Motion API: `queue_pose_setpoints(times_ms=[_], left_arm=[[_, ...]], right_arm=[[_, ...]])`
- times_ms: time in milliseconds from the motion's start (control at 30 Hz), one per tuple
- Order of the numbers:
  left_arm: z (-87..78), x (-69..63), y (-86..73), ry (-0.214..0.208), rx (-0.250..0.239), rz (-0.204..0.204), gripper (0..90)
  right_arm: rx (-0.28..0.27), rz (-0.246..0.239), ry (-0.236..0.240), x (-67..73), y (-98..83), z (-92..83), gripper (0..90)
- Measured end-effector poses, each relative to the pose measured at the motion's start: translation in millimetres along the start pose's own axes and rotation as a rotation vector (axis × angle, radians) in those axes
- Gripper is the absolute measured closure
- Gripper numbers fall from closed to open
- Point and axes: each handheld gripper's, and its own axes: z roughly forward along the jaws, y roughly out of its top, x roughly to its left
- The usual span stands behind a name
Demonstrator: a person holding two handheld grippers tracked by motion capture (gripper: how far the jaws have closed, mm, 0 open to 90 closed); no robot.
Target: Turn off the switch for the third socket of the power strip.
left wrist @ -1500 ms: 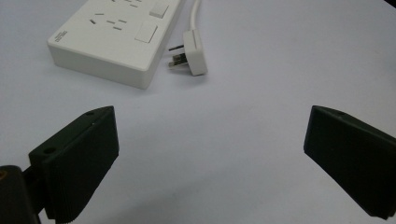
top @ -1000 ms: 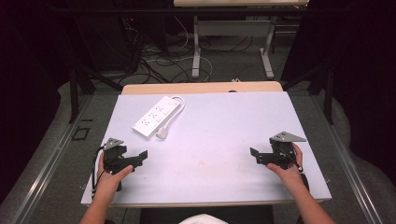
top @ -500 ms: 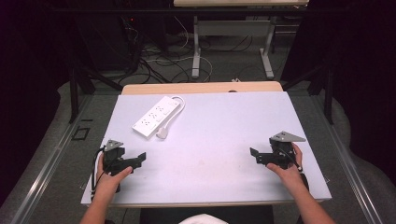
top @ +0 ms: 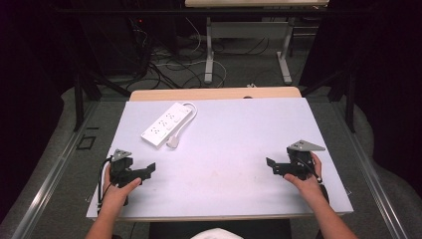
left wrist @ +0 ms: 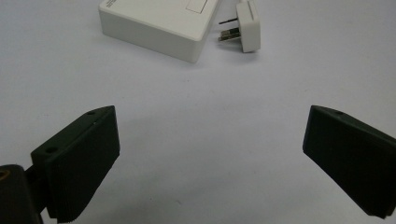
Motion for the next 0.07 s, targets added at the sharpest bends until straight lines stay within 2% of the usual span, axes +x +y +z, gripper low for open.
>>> queue_pose_setpoints(times_ms=[67], left_arm=[[0.1, -0.1, 0.1, 0.001, 0.002, -0.002, 4.1]], right_arm=[[0.001, -0.001, 0.0, -0.1, -0.2, 0.2, 6.9]])
